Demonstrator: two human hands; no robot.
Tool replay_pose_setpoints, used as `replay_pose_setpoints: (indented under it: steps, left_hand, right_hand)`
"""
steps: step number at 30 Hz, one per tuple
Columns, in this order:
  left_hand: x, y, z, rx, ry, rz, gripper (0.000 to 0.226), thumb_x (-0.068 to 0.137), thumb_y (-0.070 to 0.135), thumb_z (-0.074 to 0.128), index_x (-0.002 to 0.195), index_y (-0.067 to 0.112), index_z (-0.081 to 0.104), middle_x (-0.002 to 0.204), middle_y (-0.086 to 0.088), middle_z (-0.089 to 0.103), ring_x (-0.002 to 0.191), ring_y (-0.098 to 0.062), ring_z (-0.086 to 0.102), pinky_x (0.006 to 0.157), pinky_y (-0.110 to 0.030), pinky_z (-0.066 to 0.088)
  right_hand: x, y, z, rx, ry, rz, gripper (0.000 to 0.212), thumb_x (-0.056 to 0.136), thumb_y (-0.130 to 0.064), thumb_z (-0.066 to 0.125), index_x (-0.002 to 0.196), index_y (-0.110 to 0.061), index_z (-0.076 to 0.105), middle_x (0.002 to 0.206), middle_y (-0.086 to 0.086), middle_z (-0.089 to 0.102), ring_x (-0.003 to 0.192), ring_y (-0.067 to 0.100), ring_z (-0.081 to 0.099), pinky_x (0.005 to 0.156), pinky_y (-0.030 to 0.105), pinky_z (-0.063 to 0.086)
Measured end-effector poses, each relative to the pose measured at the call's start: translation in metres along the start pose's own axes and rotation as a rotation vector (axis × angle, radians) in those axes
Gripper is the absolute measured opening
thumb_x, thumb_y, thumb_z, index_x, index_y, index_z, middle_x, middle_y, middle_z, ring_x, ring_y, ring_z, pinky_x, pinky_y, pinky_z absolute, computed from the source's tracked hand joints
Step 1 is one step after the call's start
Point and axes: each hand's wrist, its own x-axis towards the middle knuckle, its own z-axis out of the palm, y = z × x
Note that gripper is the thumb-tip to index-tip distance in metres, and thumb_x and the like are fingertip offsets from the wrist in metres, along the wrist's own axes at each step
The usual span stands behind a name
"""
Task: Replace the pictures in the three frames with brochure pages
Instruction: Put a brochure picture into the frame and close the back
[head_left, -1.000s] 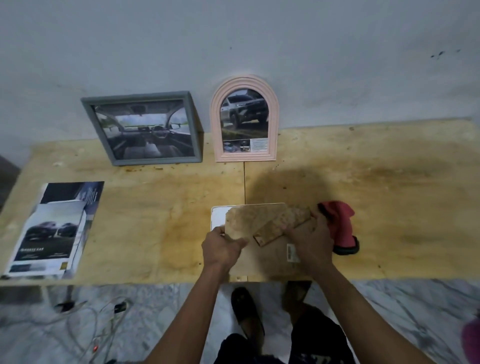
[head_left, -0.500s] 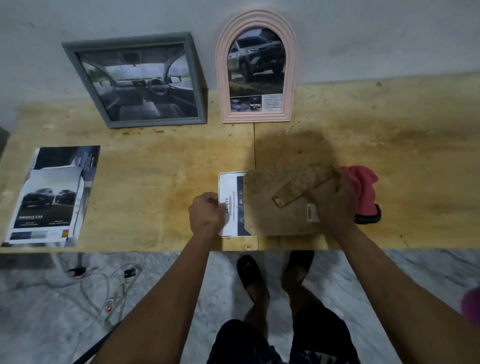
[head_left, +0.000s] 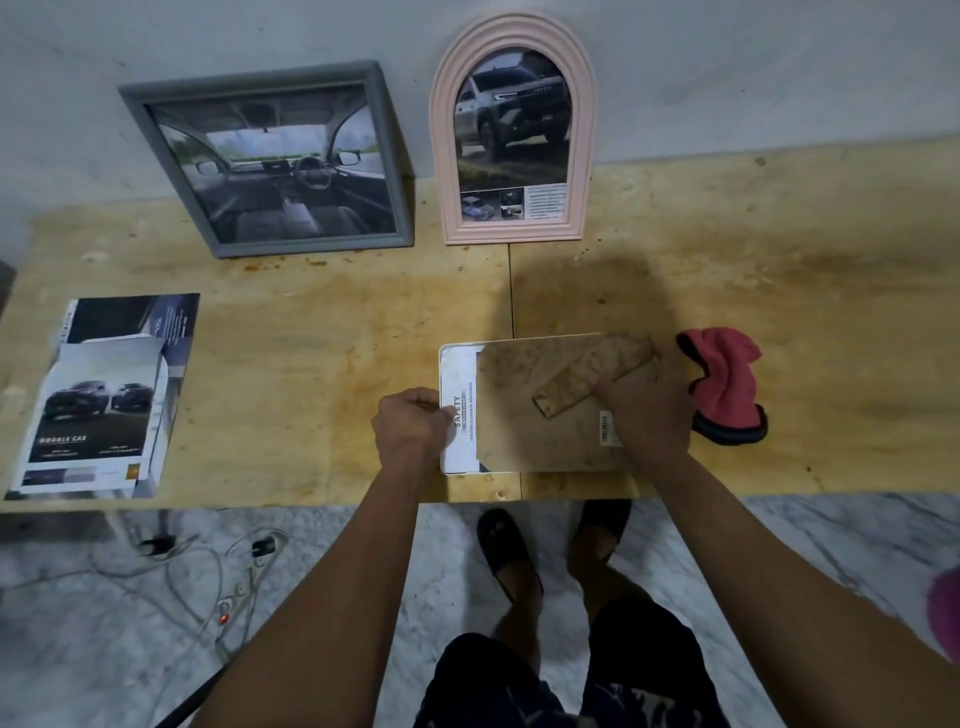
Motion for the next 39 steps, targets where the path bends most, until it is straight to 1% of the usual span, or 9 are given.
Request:
replay_pose_setpoints:
  steps: [6, 11, 16, 21, 29, 32, 35, 37, 39]
  left_hand:
    - [0.004, 0.001, -0.002, -0.025, -0.001, -0.024, 0.025, 0.066, 0.011, 0.089, 0.063, 0.027, 0.07, 0.071, 0.011, 0.069, 0.08, -0.018, 0.071, 0.083, -0.036, 0.06]
    - [0.008, 0.0, -0.001, -0.049, -0.013, -0.051, 0.025, 0.066, 0.013, 0.09, 0.059, 0.027, 0.07, 0.078, 0.008, 0.073, 0.082, -0.021, 0.073, 0.082, -0.039, 0.06]
    - [0.008, 0.0, -0.003, -0.06, -0.032, -0.047, 0.022, 0.077, 0.011, 0.082, 0.064, 0.025, 0.071, 0.092, 0.001, 0.076, 0.086, -0.024, 0.071, 0.08, -0.038, 0.06]
    - [0.007, 0.003, -0.002, -0.052, -0.023, -0.05, 0.015, 0.078, 0.011, 0.078, 0.07, 0.022, 0.073, 0.088, 0.005, 0.072, 0.086, -0.018, 0.069, 0.083, -0.031, 0.058]
    - [0.003, 0.004, -0.001, -0.03, -0.037, -0.022, 0.015, 0.071, 0.016, 0.089, 0.078, 0.013, 0.076, 0.085, 0.001, 0.073, 0.069, -0.01, 0.065, 0.062, -0.02, 0.05]
    - [0.002, 0.005, -0.001, -0.008, -0.038, -0.006, 0.018, 0.07, 0.018, 0.09, 0.076, 0.015, 0.074, 0.083, 0.0, 0.072, 0.066, -0.01, 0.064, 0.066, -0.025, 0.053]
    - [-0.002, 0.002, 0.003, 0.095, -0.023, 0.03, 0.019, 0.072, 0.027, 0.088, 0.084, 0.018, 0.077, 0.086, -0.001, 0.074, 0.075, -0.019, 0.068, 0.078, -0.035, 0.059]
    - [-0.008, 0.002, 0.005, 0.137, -0.016, 0.04, 0.022, 0.069, 0.038, 0.087, 0.081, 0.023, 0.077, 0.081, 0.001, 0.074, 0.076, -0.022, 0.07, 0.076, -0.041, 0.061]
    - [-0.011, 0.004, 0.006, 0.157, -0.022, 0.04, 0.029, 0.064, 0.045, 0.089, 0.079, 0.023, 0.076, 0.078, 0.003, 0.074, 0.073, -0.022, 0.071, 0.073, -0.043, 0.061]
  right_hand:
    - [0.0, -0.01, 0.017, -0.05, -0.001, 0.054, 0.078, 0.077, -0.04, 0.076, 0.143, -0.022, 0.038, 0.134, 0.004, 0.053, 0.121, 0.03, 0.052, 0.092, 0.042, 0.045]
    - [-0.004, -0.012, 0.029, -0.097, 0.01, 0.074, 0.082, 0.07, -0.054, 0.076, 0.134, -0.012, 0.047, 0.13, 0.01, 0.054, 0.122, 0.035, 0.049, 0.095, 0.05, 0.047]
    - [-0.007, -0.014, 0.04, -0.161, 0.015, 0.1, 0.079, 0.075, -0.048, 0.078, 0.135, -0.009, 0.045, 0.135, 0.013, 0.048, 0.127, 0.036, 0.041, 0.099, 0.049, 0.044]
    - [-0.01, -0.017, 0.046, -0.201, 0.002, 0.121, 0.083, 0.078, -0.049, 0.075, 0.142, -0.012, 0.038, 0.145, 0.014, 0.035, 0.135, 0.037, 0.03, 0.103, 0.052, 0.04]
    - [-0.014, -0.018, 0.047, -0.247, -0.035, 0.093, 0.077, 0.08, -0.051, 0.071, 0.14, -0.013, 0.04, 0.143, 0.012, 0.031, 0.135, 0.033, 0.026, 0.097, 0.048, 0.041]
    - [-0.014, -0.015, 0.04, -0.27, -0.09, 0.034, 0.084, 0.078, -0.053, 0.071, 0.143, -0.015, 0.033, 0.144, 0.013, 0.03, 0.135, 0.034, 0.025, 0.099, 0.048, 0.04]
    - [-0.015, -0.01, 0.027, -0.243, -0.165, -0.032, 0.096, 0.078, -0.049, 0.071, 0.15, -0.03, 0.012, 0.145, 0.013, 0.031, 0.135, 0.036, 0.03, 0.098, 0.053, 0.044]
    - [-0.019, -0.004, 0.022, -0.313, -0.21, -0.134, 0.085, 0.08, -0.044, 0.069, 0.148, -0.029, 0.021, 0.138, 0.012, 0.036, 0.129, 0.036, 0.036, 0.094, 0.05, 0.046]
    - [-0.022, -0.001, 0.022, -0.415, -0.239, -0.199, 0.076, 0.083, -0.043, 0.067, 0.147, -0.024, 0.03, 0.139, 0.013, 0.034, 0.129, 0.036, 0.032, 0.099, 0.048, 0.042]
